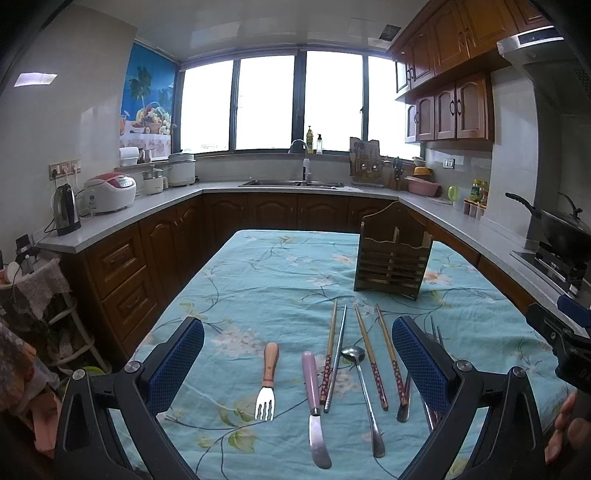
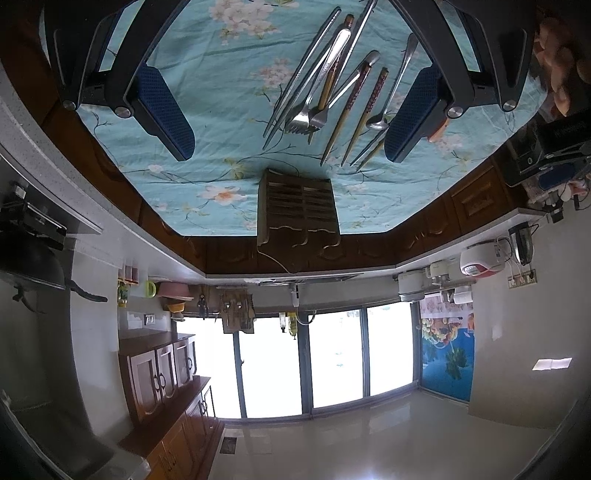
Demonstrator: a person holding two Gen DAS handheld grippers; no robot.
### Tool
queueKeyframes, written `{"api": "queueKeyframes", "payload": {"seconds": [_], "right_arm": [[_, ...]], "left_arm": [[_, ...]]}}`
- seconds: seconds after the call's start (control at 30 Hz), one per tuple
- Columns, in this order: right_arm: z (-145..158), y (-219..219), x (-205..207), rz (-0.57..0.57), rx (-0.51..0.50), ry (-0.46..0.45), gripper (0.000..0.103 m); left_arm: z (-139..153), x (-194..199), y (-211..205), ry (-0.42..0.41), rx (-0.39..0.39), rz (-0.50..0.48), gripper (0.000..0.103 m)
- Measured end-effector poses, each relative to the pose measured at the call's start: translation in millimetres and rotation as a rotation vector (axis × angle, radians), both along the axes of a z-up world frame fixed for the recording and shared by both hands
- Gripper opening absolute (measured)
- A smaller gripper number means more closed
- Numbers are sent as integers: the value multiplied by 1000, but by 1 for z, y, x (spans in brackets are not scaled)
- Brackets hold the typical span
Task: Organize utensils
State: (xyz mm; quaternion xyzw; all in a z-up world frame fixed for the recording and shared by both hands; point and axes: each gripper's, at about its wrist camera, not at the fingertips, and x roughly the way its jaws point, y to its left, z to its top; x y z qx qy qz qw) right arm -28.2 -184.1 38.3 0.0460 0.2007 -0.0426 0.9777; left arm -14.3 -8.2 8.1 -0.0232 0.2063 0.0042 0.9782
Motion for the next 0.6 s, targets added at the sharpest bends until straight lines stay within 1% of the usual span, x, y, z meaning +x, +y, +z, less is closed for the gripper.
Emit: {"api": "queueKeyframes", "payload": {"seconds": [0.6], "right_arm": [[1,1,1,1,3,-5,103]], "left_arm": [[-1,-1,0,-5,2,0,102]]}}
